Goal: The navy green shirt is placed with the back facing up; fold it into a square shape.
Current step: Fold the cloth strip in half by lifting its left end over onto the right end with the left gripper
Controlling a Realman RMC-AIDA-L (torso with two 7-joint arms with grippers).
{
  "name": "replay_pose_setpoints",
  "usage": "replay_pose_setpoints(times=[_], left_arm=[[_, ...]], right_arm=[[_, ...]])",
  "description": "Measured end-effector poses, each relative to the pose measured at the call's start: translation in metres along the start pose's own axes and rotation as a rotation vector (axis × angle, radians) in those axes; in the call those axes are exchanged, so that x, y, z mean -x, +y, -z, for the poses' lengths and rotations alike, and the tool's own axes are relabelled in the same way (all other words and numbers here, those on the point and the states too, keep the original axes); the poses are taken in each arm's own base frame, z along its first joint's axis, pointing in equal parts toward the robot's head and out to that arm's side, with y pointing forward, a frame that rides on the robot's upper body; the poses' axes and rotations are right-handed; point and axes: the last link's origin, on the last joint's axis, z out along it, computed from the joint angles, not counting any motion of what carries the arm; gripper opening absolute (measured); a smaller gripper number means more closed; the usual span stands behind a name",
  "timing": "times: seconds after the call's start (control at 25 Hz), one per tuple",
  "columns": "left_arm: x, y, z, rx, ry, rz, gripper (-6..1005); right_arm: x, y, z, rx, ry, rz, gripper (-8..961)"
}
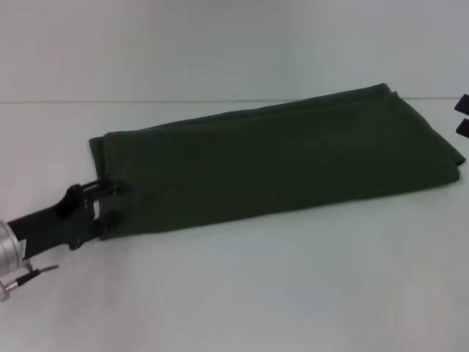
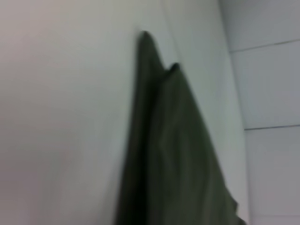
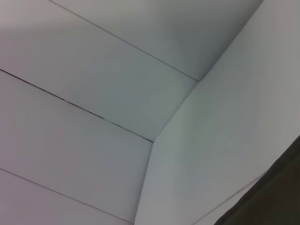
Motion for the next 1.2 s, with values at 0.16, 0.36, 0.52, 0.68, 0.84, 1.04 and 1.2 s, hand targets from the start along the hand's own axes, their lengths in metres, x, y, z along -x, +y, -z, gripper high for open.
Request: replay_pose_setpoints(times=[0.16, 0.36, 0.52, 0.68, 0.84, 1.04, 1.2], left_arm=[[0.002, -0.01, 0.003, -0.039, 0.005, 0.009, 690], [-0.002, -0.011, 0.019, -0.026, -0.014, 0.01, 691], [-0.004, -0.013, 0.032, -0.039, -0.049, 0.036, 691], [-0.003, -0.012, 0.037, -0.054, -0.084, 0.077, 691], [-0.003, -0.014, 0.035, -0.072, -0.076, 0.127, 690], [-0.003, -0.019, 0.031, -0.102, -0.058, 0.176, 690], [-0.001, -0.021, 0.03, -0.104, -0.055, 0.2, 690]], right_arm=[[-0.001, 0.0, -0.001, 0.004, -0.002, -0.004, 670], [-0.001, 0.001, -0.001, 0.007, -0.002, -0.01, 670], [-0.001, 0.0, 0.002, 0.007, -0.009, -0.017, 670], [-0.002, -0.001, 0.003, 0.004, -0.009, -0.019, 670], [-0.002, -0.002, 0.003, 0.002, -0.009, -0.022, 670], [-0.001, -0.003, 0.005, 0.0, -0.017, -0.025, 671], [-0.001, -0.004, 0.007, -0.002, -0.028, -0.027, 671]])
